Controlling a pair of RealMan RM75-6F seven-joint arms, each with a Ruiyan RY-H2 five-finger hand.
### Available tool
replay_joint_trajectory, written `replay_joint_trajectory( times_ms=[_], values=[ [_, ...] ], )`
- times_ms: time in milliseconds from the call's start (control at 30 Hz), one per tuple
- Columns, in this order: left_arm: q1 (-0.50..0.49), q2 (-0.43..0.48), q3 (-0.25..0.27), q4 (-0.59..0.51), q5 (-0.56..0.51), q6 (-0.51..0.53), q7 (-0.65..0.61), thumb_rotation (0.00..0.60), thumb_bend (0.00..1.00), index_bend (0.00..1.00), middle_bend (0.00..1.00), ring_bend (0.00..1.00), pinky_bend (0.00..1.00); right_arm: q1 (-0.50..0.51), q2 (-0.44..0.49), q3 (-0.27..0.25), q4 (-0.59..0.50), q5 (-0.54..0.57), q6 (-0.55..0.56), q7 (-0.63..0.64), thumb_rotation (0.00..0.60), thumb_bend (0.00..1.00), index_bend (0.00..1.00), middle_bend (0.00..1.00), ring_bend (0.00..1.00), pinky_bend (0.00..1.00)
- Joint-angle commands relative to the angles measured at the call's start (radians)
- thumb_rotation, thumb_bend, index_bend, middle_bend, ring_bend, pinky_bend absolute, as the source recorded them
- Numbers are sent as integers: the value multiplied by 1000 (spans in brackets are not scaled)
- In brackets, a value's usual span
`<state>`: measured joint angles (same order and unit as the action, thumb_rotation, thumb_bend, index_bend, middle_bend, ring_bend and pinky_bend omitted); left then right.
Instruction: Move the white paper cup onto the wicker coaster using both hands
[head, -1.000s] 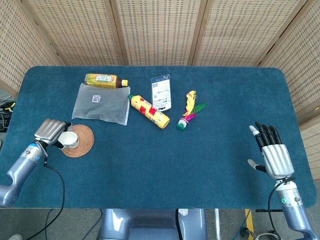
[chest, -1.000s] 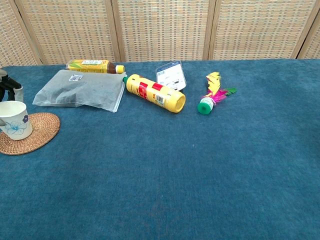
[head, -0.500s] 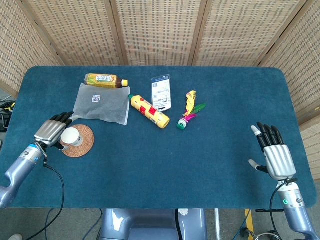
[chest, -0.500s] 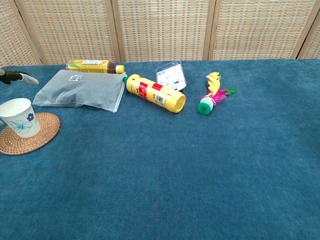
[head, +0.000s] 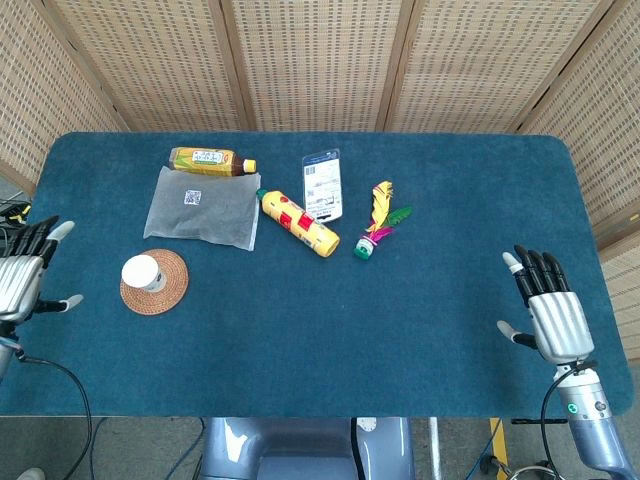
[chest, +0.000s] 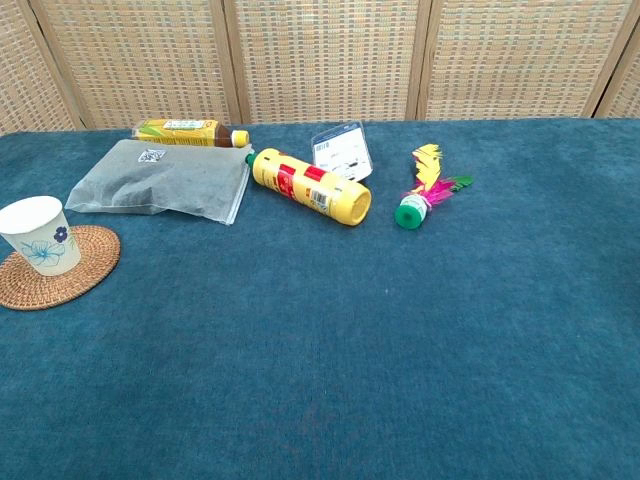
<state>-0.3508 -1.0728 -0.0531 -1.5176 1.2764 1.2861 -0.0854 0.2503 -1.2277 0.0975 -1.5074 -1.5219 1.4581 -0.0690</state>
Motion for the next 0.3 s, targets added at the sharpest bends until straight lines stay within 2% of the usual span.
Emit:
replay_joint_trajectory(
  times_ms=[33,133,300],
  values=[
    [90,-13,5,-71,-37,105,46,600,0,0,0,0,0,-5,7,3,-17,15,-4,-34,600,0,0,0,0,0],
    [140,-40,25,-86,-14,168,54,600,0,0,0,0,0,-9,13,5,-31,22,-3,-71,600,0,0,0,0,0],
    [166,-61,38,-75,22,186,73,600,0,0,0,0,0,-15,18,2,-41,27,-6,-111,600,0,0,0,0,0]
  ],
)
